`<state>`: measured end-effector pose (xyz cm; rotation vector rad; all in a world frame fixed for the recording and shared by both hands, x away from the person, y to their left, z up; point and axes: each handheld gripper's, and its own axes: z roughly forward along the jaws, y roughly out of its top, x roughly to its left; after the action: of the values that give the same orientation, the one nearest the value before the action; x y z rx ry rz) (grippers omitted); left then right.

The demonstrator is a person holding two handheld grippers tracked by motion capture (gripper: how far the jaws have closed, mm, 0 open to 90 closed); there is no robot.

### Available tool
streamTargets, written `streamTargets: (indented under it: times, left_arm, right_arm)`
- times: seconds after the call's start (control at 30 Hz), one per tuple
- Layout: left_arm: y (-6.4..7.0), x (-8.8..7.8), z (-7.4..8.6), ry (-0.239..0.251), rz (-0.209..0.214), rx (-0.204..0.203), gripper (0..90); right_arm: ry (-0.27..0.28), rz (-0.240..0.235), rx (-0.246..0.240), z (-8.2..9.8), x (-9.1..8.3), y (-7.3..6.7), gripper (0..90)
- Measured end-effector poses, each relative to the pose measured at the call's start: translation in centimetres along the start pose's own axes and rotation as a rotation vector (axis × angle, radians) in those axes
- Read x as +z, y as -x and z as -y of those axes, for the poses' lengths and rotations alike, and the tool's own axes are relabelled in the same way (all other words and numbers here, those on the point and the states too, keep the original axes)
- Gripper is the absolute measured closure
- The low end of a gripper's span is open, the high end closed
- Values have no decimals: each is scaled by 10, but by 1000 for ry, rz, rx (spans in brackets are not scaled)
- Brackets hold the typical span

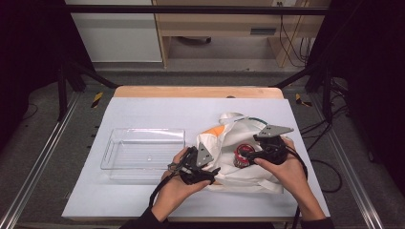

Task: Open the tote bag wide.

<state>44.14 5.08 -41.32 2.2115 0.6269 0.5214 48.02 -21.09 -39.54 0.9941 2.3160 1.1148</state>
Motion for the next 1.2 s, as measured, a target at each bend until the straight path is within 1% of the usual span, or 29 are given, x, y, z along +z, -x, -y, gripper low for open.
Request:
streamTargets:
  times: [0.1, 0.13, 0.2, 0.47, 0.5, 0.57, 0.67, 0.73, 0.77, 0.9, 1.0, 1.2]
  left_arm:
    - [-3, -2, 1, 2, 2, -15, 239]
    - [-4, -2, 2, 9, 12, -34, 235]
    - [-4, -2, 2, 12, 12, -43, 227]
    - [-8, -4, 3, 9, 0, -41, 213]
    - [-8, -5, 3, 3, -3, -39, 213]
    - [-10, -4, 4, 6, -2, -44, 210]
    - [-11, -5, 3, 3, -6, -40, 209]
    - [-11, -6, 3, 5, -6, -45, 208]
    - [-11, -6, 2, 3, -9, -41, 208]
    - [-11, -7, 2, 5, -8, -43, 203]
    - [-11, -7, 2, -2, -6, -40, 200]
    - [-10, -7, 2, -1, -2, -33, 189]
  right_arm:
    - [-11, -11, 11, 7, 4, -1, 207]
    - [-15, -9, 13, 9, 5, -1, 203]
    - [-23, -13, 16, 13, 8, -1, 199]
    - [-64, -17, 3, 17, 19, -6, 157]
    - [-69, -16, -5, 18, 20, -5, 152]
    - [-81, -26, -2, 19, 22, -5, 142]
    - [-82, -36, 3, 20, 24, -2, 130]
    - [-86, -42, -4, 20, 24, -2, 127]
    - [-88, -46, -14, 20, 25, -1, 124]
    - [-113, -52, -22, 22, 29, -1, 147]
    - [-129, -54, -28, 22, 32, -1, 147]
    - [-145, -63, -22, 23, 37, 1, 158]
